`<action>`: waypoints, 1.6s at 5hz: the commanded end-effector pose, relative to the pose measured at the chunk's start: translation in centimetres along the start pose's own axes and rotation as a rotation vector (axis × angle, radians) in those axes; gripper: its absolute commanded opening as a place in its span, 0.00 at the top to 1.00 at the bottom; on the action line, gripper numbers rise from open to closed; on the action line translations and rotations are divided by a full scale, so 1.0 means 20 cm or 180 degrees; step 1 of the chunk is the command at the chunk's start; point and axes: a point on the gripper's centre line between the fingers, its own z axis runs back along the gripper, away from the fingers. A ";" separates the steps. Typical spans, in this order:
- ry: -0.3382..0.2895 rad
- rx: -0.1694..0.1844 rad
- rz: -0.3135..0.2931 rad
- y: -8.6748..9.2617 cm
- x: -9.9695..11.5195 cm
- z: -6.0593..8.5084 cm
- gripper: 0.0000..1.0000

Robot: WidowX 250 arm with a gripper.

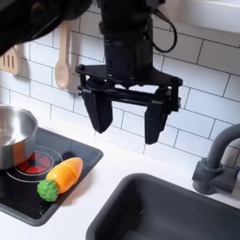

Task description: Close microwave

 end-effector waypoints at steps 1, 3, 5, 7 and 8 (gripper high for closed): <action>-0.0007 -0.0007 0.0006 0.00 0.07 0.00 0.00; 0.0029 -0.0021 0.0046 0.01 0.11 -0.02 0.00; 0.0004 -0.0059 0.0084 0.02 0.17 -0.01 0.00; 0.0006 -0.0102 0.0115 0.01 0.22 -0.02 0.00; 0.0012 -0.0112 0.0107 0.00 0.22 -0.02 0.00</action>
